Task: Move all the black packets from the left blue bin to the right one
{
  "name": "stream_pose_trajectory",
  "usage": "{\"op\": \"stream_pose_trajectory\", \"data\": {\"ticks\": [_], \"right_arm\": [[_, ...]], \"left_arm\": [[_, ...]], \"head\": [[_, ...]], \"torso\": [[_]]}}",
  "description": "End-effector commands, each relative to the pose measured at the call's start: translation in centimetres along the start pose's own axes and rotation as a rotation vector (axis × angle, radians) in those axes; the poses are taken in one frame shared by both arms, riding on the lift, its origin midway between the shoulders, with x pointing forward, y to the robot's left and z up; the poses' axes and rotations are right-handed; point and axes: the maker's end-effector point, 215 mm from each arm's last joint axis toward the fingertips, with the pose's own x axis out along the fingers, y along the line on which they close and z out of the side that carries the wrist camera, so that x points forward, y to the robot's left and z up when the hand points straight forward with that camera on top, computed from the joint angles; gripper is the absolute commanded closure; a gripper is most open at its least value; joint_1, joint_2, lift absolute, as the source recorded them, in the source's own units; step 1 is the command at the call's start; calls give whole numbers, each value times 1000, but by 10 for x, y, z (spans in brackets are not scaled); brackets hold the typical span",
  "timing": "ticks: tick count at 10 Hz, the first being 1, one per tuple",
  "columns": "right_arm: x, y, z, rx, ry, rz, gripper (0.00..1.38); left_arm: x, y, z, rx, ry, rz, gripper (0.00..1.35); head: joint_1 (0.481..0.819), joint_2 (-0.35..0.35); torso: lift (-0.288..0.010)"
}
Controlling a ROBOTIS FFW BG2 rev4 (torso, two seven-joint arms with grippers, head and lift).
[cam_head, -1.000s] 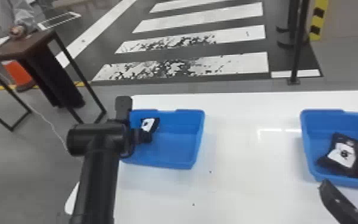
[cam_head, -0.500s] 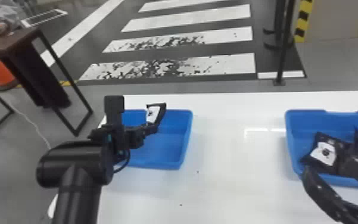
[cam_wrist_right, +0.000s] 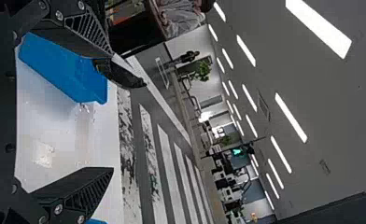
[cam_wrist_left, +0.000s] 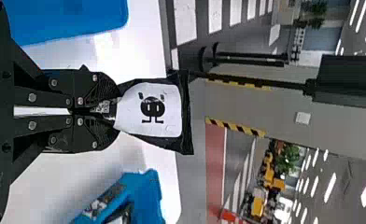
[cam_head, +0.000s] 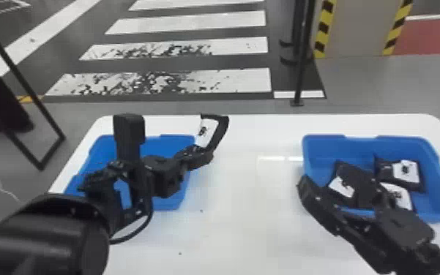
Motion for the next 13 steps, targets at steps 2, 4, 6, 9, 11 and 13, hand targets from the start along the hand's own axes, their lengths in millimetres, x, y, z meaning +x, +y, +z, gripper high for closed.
{"op": "stream_pose_trajectory", "data": {"ticks": [2, 4, 6, 9, 11, 13], "right_arm": [[26, 18, 2, 36, -13, 80, 163], [43, 14, 5, 39, -18, 105, 163], [55, 2, 4, 28, -13, 98, 165], [65, -22, 9, 13, -14, 71, 165], [74, -19, 12, 31, -21, 90, 383], [77, -16, 4, 58, -7, 101, 930]], "left_arm": [[9, -57, 4, -8, -18, -125, 1219], [13, -98, 7, -10, -25, -217, 1219], [15, -129, 4, -14, -19, -283, 1219], [12, -155, 5, -28, -23, -344, 1219], [12, -170, 5, -32, -20, -378, 1219], [12, -174, 5, -35, -19, -390, 1219]], "head": [[695, 88], [695, 65], [695, 24], [695, -26], [695, -57], [695, -64]], "torso": [[-140], [-140], [-140], [-140], [-140], [-140]]}}
